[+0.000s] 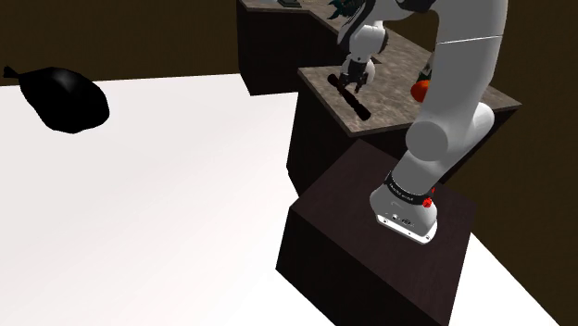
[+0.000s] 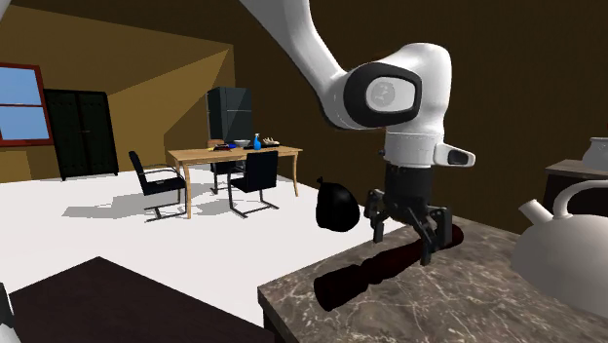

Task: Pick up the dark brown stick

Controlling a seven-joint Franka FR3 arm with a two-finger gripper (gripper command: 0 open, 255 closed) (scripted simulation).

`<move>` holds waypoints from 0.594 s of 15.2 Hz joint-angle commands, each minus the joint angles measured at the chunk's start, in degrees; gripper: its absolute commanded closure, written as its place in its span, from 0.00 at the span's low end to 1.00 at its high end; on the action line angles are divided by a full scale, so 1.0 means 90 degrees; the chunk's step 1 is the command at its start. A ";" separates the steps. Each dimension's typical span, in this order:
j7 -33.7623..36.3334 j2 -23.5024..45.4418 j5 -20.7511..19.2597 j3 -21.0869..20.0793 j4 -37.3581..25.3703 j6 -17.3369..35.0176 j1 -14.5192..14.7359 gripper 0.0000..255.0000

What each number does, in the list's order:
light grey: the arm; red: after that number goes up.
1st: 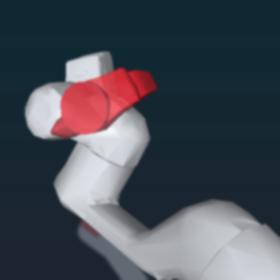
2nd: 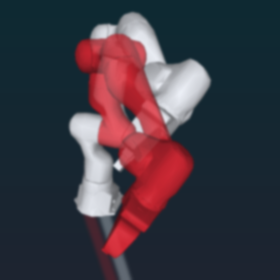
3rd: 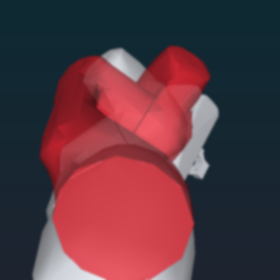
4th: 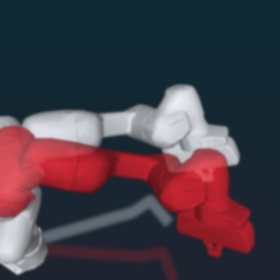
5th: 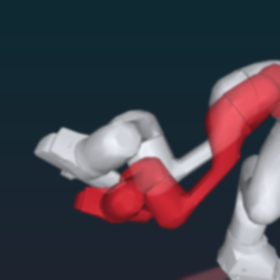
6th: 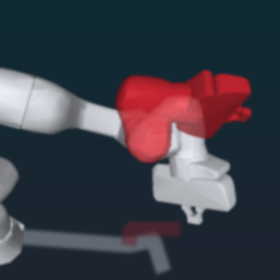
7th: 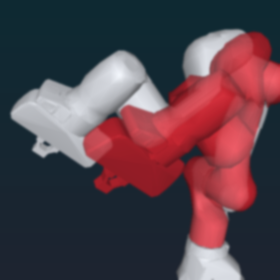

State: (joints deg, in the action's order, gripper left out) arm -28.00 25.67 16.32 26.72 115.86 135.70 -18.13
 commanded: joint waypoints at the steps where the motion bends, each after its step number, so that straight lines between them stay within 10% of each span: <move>1: -0.0053 0.0157 0.0100 -0.0067 -0.0014 0.0131 -0.0045 0.00; 4: -0.0096 0.0260 0.0165 -0.0113 -0.0015 0.0226 -0.0080 0.00; 5: -0.0105 0.0287 0.0175 -0.0120 -0.0044 0.0222 -0.0093 1.00; 9: -0.0103 0.0280 0.0171 -0.0116 -0.0048 0.0213 -0.0092 1.00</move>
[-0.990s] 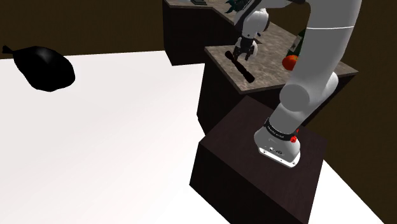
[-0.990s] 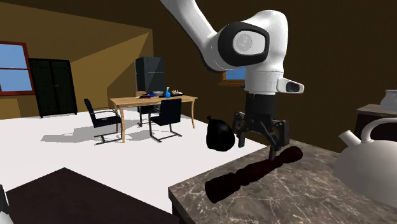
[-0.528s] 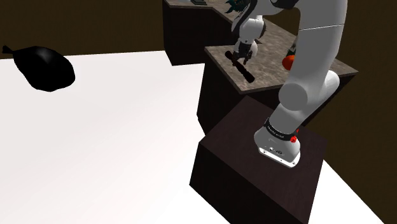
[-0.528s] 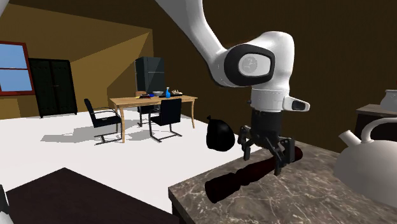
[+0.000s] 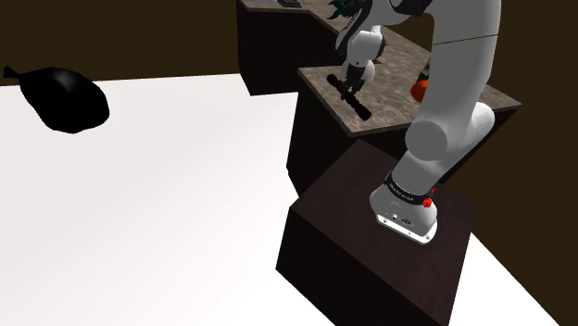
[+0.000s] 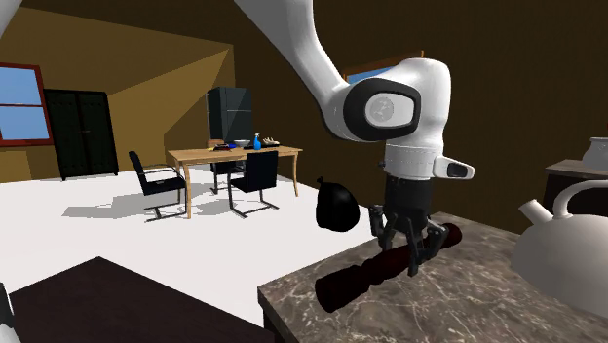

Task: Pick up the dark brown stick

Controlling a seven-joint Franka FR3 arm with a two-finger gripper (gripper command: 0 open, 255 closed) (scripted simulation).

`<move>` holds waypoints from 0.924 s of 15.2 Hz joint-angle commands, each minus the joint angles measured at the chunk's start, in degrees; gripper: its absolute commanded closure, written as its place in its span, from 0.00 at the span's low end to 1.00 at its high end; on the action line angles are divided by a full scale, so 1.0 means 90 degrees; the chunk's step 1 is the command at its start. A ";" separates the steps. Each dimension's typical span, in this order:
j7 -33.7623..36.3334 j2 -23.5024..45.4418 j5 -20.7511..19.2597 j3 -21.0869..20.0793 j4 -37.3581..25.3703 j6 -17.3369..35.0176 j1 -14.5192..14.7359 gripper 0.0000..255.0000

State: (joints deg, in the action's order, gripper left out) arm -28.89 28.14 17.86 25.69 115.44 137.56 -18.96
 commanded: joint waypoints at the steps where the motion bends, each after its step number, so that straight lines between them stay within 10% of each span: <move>1: -0.0003 0.0006 -0.0001 -0.0002 -0.0003 0.0005 0.0000 1.00; 14: 0.0246 -0.0585 -0.0381 0.0244 -0.0010 -0.0539 0.0195 1.00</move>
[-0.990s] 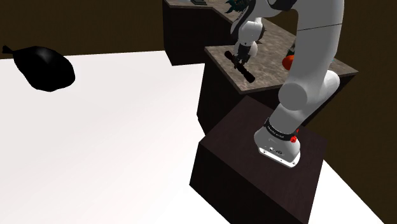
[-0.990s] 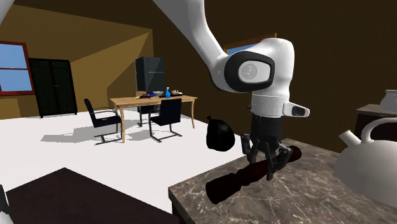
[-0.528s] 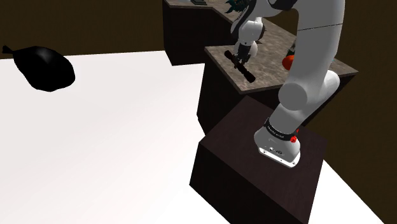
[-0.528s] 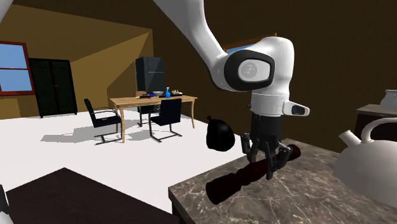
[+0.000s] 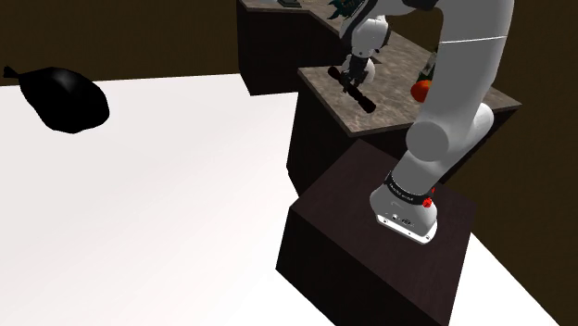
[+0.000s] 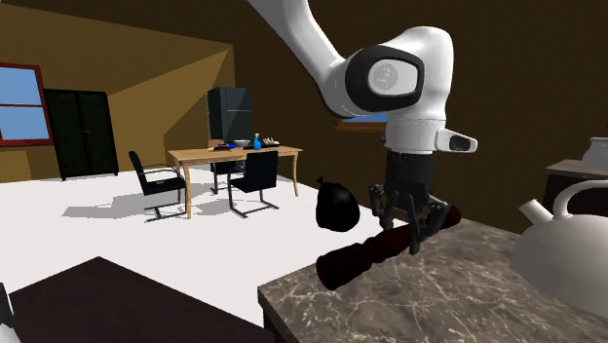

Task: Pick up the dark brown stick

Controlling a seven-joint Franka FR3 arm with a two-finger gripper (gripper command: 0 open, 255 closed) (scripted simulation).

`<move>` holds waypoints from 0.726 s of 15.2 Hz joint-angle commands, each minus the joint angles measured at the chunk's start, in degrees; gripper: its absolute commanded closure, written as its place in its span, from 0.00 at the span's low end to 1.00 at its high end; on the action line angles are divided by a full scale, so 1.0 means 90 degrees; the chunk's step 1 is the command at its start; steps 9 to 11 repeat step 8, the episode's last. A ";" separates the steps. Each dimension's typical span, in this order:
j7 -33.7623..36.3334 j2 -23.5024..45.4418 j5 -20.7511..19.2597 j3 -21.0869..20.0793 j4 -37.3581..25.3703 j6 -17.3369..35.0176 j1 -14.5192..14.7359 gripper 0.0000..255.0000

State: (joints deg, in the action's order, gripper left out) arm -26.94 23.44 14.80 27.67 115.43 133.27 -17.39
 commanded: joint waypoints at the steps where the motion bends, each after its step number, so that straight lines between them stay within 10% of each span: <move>1: 0.0056 -0.0122 -0.0082 0.0048 -0.0020 -0.0127 0.0038 1.00; 11: 0.0189 -0.0419 -0.0288 0.0154 -0.0103 -0.0469 0.0119 1.00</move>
